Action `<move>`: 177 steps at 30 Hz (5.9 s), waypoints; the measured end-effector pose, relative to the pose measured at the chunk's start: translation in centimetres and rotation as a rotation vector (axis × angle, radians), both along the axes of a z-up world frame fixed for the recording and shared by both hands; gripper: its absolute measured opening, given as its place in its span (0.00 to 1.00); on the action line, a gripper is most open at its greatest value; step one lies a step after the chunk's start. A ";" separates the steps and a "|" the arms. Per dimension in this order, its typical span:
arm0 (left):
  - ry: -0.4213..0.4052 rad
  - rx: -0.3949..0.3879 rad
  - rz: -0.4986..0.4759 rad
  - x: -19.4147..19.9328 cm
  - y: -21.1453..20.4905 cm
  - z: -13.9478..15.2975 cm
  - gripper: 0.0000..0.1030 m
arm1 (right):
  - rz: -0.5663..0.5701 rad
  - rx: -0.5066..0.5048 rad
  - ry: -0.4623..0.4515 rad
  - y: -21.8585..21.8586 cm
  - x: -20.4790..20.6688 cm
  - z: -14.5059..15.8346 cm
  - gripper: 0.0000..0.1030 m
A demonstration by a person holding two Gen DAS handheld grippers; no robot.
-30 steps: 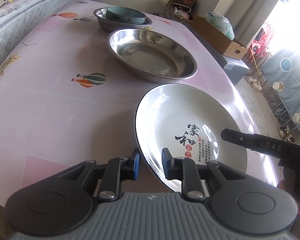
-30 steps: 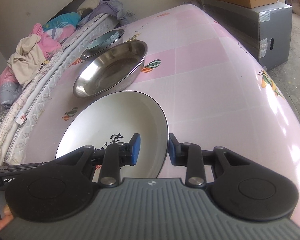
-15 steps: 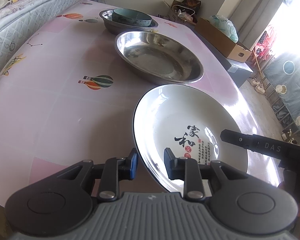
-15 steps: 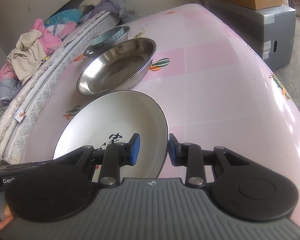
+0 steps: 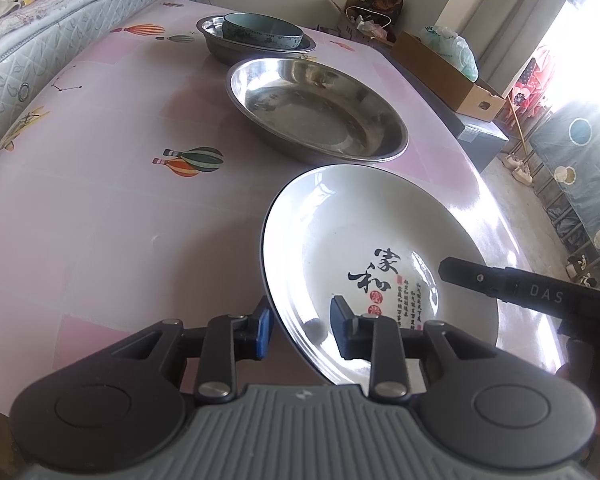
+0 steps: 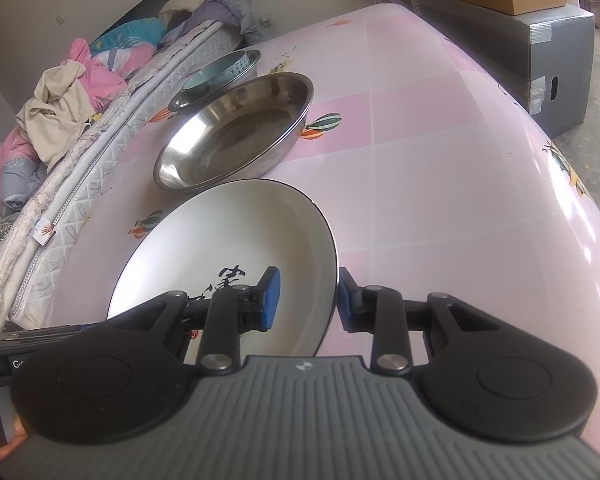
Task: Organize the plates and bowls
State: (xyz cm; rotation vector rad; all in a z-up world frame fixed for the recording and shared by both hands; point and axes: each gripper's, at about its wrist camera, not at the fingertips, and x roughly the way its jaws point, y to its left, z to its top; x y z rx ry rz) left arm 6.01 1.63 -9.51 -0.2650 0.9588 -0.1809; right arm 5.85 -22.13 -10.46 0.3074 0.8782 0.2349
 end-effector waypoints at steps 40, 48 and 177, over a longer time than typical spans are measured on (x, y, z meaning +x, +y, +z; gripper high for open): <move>-0.001 0.008 -0.003 0.1 -0.3 0.0 0.35 | -0.001 0.003 0.003 0.0 0.0 0.0 0.29; -0.002 0.010 -0.003 0.1 -0.3 0.0 0.35 | -0.001 0.003 0.003 0.0 0.0 0.0 0.28; -0.015 0.152 -0.037 1.1 -2.6 0.1 0.41 | 0.008 -0.066 -0.057 0.2 -1.6 -0.3 0.20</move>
